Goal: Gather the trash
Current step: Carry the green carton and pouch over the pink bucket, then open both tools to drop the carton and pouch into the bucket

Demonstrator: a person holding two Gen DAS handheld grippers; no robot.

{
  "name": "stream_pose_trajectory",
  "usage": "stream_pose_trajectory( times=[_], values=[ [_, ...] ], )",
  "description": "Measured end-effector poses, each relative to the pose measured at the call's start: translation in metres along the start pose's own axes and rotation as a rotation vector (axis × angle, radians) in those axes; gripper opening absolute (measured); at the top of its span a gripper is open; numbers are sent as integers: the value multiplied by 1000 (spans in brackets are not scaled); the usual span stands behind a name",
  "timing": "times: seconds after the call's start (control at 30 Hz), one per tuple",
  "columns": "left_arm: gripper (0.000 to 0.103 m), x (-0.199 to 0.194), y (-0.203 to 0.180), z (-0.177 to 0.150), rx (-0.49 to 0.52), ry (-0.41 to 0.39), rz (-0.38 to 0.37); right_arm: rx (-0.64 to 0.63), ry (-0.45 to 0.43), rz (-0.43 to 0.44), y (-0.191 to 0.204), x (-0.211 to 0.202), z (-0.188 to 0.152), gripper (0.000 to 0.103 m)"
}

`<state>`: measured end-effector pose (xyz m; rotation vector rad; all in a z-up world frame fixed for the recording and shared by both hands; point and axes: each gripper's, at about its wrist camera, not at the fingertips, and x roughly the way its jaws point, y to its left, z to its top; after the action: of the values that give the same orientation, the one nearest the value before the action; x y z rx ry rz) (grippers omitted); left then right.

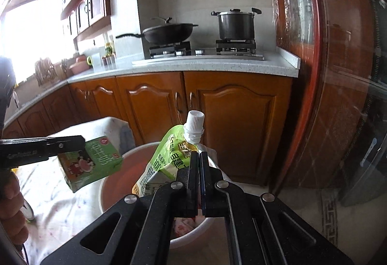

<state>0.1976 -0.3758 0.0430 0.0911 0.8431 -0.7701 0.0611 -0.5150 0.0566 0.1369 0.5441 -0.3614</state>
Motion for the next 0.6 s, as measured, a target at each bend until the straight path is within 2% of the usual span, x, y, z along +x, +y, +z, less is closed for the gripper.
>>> stream_pose_trajectory(
  times=[0.43, 0.6],
  values=[
    [9, 45, -9, -6, 29, 92, -17, -52, 87, -18, 1, 30, -7, 1],
    [9, 45, -10, -10, 36, 109, -32, -33, 117, 3, -2, 36, -10, 9]
  ],
)
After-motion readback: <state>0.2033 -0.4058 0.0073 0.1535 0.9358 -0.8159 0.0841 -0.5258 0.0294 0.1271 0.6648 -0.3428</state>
